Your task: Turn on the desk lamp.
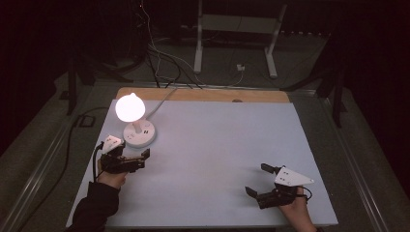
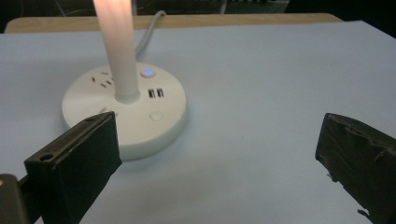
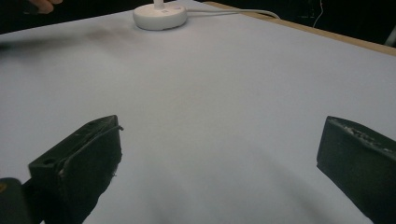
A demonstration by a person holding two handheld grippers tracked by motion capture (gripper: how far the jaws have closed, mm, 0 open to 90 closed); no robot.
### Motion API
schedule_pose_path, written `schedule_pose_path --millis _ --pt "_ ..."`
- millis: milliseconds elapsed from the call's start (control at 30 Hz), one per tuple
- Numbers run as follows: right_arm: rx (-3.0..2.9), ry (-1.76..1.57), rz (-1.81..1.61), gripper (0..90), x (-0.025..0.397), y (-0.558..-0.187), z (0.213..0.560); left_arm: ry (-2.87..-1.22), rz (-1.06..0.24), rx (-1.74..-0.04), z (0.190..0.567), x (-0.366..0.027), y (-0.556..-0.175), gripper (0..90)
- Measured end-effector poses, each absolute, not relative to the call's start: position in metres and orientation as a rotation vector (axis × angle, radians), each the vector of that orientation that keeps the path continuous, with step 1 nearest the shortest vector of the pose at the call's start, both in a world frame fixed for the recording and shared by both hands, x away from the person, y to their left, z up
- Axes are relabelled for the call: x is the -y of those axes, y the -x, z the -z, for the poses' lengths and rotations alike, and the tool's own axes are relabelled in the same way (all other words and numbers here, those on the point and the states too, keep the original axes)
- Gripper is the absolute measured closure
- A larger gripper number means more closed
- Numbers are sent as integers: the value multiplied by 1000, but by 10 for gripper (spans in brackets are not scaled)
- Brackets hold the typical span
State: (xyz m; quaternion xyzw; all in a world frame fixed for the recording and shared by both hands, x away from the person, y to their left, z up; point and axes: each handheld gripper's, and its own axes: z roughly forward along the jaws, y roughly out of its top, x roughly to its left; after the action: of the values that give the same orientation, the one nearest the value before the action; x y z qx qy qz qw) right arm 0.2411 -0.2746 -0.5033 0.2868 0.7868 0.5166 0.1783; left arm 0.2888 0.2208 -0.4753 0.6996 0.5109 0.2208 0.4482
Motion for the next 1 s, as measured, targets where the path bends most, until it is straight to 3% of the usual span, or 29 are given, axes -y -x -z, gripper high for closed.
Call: schedule_pose_path --millis 1000 --pt "-2234 -811 -1450 0 274 -241 504 -1849 -427 -1082 500 -218 -238 3"
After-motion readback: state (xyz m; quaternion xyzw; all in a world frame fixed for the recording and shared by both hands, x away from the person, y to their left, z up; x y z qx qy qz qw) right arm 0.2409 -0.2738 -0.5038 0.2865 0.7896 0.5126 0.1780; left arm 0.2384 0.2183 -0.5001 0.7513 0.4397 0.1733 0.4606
